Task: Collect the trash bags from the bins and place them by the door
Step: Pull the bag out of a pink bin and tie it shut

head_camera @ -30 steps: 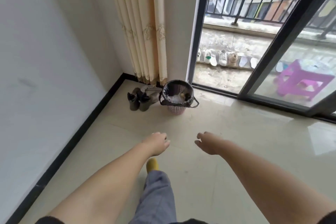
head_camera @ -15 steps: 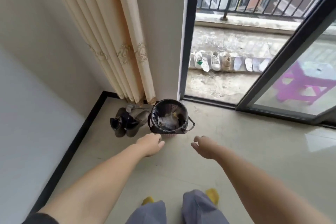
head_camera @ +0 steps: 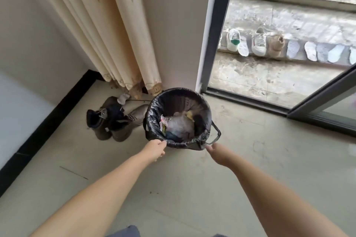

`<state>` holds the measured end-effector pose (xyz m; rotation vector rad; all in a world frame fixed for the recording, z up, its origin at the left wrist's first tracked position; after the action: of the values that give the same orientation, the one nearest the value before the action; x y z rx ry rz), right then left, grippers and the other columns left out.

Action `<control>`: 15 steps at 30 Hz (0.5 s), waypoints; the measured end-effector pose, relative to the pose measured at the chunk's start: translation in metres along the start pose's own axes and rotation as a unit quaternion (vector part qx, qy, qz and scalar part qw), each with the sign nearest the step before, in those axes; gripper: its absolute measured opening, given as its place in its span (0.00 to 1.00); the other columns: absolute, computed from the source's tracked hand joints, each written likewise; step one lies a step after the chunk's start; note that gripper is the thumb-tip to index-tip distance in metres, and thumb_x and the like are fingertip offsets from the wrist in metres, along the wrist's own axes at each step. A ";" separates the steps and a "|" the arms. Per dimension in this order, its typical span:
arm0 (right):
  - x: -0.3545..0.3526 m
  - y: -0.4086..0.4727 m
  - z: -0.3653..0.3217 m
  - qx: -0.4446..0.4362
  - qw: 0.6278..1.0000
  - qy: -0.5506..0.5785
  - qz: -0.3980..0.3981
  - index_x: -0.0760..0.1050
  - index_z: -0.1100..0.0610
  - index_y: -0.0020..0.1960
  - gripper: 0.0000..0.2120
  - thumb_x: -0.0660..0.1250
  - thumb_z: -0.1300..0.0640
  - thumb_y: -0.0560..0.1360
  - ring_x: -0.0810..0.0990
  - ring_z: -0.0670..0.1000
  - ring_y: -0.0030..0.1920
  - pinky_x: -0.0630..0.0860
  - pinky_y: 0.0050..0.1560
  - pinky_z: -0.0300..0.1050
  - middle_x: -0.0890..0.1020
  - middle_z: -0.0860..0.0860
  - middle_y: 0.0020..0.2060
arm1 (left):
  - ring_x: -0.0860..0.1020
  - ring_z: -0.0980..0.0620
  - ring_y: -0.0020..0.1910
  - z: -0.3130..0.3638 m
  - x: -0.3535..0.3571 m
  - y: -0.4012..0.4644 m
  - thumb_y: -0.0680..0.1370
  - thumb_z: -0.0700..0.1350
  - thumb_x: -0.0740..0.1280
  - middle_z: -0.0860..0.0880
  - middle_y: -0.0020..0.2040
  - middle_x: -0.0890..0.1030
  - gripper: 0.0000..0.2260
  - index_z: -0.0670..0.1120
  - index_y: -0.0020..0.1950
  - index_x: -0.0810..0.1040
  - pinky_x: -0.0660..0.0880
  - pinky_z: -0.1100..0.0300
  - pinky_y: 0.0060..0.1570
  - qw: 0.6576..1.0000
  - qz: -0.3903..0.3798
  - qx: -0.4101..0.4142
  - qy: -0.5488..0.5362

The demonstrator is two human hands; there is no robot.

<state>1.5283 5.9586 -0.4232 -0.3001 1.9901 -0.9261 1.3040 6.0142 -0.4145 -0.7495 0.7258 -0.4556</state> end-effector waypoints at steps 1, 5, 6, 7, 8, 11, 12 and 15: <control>0.014 0.021 0.003 0.010 1.000 0.030 -0.005 0.71 0.66 0.61 0.27 0.47 0.45 0.82 0.76 0.61 0.60 0.72 0.57 0.50 0.78 0.61 0.55 | 0.76 0.47 0.47 -0.011 0.004 0.018 0.82 0.51 0.54 0.43 0.50 0.78 0.14 0.42 0.56 0.73 0.71 0.58 0.47 0.999 0.006 -0.017 -0.039; 0.052 0.087 0.019 0.075 0.965 0.247 -0.034 0.67 0.61 0.65 0.33 0.47 0.36 0.78 0.80 0.58 0.53 0.78 0.45 0.53 0.75 0.58 0.59 | 0.79 0.45 0.49 -0.054 0.017 0.086 0.80 0.57 0.57 0.40 0.52 0.80 0.23 0.41 0.66 0.69 0.75 0.52 0.51 0.978 0.014 -0.068 -0.199; 0.058 0.098 0.021 0.075 0.948 0.305 -0.053 0.67 0.59 0.65 0.32 0.47 0.34 0.77 0.79 0.58 0.53 0.79 0.45 0.53 0.74 0.58 0.60 | 0.79 0.44 0.46 -0.061 0.020 0.102 0.79 0.58 0.59 0.40 0.48 0.80 0.22 0.41 0.63 0.71 0.76 0.50 0.50 0.964 0.008 -0.066 -0.257; 0.063 0.108 0.023 0.064 0.928 0.359 -0.079 0.67 0.58 0.63 0.31 0.48 0.33 0.76 0.80 0.59 0.54 0.79 0.44 0.53 0.75 0.59 0.59 | 0.79 0.44 0.43 -0.065 0.024 0.116 0.78 0.57 0.61 0.40 0.44 0.79 0.20 0.42 0.59 0.73 0.77 0.48 0.49 0.948 0.000 -0.059 -0.313; 0.067 0.114 0.023 0.048 0.904 0.412 -0.105 0.69 0.57 0.61 0.30 0.49 0.33 0.76 0.80 0.60 0.55 0.80 0.44 0.54 0.76 0.59 0.58 | 0.79 0.43 0.41 -0.069 0.028 0.126 0.78 0.55 0.63 0.40 0.42 0.78 0.18 0.42 0.56 0.74 0.77 0.46 0.48 0.930 -0.010 -0.050 -0.364; 0.072 0.131 0.021 0.009 0.840 0.531 -0.109 0.72 0.58 0.59 0.20 0.56 0.43 0.79 0.82 0.61 0.52 0.80 0.45 0.55 0.80 0.59 0.52 | 0.79 0.44 0.42 -0.076 0.043 0.149 0.78 0.48 0.65 0.39 0.46 0.77 0.11 0.42 0.54 0.75 0.78 0.45 0.46 0.885 -0.024 -0.018 -0.465; 0.070 0.134 0.021 0.008 0.821 0.565 -0.082 0.72 0.58 0.59 0.16 0.58 0.48 0.79 0.82 0.59 0.49 0.80 0.45 0.55 0.81 0.58 0.50 | 0.78 0.45 0.42 -0.077 0.045 0.151 0.77 0.46 0.65 0.41 0.46 0.77 0.08 0.43 0.53 0.75 0.77 0.45 0.46 0.873 -0.024 -0.010 -0.488; 0.066 0.132 0.017 0.011 0.743 0.668 -0.044 0.72 0.58 0.52 0.04 0.61 0.59 0.79 0.80 0.55 0.43 0.81 0.39 0.50 0.80 0.56 0.45 | 0.76 0.49 0.39 -0.074 0.038 0.151 0.78 0.46 0.65 0.45 0.41 0.76 0.05 0.45 0.45 0.75 0.76 0.49 0.45 0.841 -0.011 0.007 -0.541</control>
<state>1.5229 6.0063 -0.5636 0.4749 3.2574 -1.4237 1.2930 6.0563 -0.5811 -0.8563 -0.3561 -0.0029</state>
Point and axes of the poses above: each hand's wrist, its own y-axis towards the middle knuckle, its own x-axis out of the palm, z = x × y, the point moved 4 cm from there along y, towards the middle knuckle
